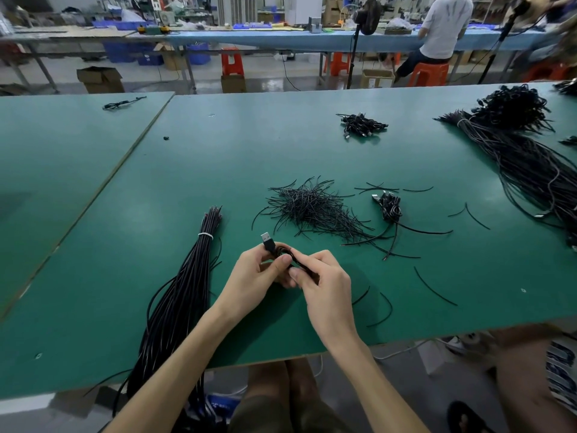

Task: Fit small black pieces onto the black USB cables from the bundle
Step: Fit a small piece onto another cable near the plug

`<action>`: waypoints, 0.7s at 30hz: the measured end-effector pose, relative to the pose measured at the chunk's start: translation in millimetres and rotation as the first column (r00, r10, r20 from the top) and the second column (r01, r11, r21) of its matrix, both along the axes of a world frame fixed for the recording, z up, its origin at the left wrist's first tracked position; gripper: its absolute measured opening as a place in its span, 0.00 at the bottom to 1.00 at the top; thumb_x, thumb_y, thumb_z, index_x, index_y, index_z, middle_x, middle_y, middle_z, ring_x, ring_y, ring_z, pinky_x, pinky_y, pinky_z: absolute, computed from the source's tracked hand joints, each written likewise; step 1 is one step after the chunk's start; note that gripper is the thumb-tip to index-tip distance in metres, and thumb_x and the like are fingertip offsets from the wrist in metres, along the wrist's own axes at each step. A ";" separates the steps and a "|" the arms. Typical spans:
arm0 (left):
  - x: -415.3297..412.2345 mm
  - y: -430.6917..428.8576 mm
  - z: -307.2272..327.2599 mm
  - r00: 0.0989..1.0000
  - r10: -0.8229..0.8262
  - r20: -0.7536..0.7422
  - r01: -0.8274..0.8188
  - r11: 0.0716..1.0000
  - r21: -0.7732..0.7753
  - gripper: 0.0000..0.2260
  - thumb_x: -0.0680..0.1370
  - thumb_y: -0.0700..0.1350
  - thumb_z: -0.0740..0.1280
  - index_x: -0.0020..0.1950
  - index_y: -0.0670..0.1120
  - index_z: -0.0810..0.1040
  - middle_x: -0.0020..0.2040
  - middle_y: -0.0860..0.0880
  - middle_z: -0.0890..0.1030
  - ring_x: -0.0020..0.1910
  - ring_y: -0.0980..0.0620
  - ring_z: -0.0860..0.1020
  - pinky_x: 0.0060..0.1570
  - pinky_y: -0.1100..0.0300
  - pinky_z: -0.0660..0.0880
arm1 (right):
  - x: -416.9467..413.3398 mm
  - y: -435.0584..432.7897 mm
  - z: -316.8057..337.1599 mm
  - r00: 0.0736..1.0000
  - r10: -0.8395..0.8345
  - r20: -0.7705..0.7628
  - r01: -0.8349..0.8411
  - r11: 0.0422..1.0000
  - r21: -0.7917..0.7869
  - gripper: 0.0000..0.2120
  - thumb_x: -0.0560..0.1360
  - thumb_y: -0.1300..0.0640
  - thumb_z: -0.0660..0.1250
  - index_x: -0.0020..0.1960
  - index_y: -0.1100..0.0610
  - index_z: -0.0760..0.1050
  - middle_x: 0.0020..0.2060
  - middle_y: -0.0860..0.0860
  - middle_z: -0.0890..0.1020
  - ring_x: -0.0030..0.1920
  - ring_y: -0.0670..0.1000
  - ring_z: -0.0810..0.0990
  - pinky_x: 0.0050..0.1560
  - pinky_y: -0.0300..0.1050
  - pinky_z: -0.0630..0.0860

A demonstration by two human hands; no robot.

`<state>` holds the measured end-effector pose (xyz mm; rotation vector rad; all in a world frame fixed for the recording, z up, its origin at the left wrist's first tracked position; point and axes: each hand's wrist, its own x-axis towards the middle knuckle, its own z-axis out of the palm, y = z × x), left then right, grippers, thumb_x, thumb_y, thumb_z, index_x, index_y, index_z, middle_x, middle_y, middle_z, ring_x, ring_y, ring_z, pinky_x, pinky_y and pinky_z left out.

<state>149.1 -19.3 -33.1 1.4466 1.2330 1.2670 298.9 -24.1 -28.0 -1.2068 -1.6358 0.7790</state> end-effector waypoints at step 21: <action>-5.6 1.7 -1.1 0.928 0.290 -0.234 -0.275 0.957 0.093 0.11 0.81 0.30 0.63 0.46 0.45 0.76 0.29 0.54 0.77 0.28 0.54 0.75 0.37 0.64 0.72 | -3.6 21.0 -2.3 0.632 0.039 0.774 -0.324 0.921 0.218 0.14 0.87 0.51 0.53 0.58 0.57 0.74 0.47 0.50 0.77 0.44 0.52 0.80 0.33 0.44 0.68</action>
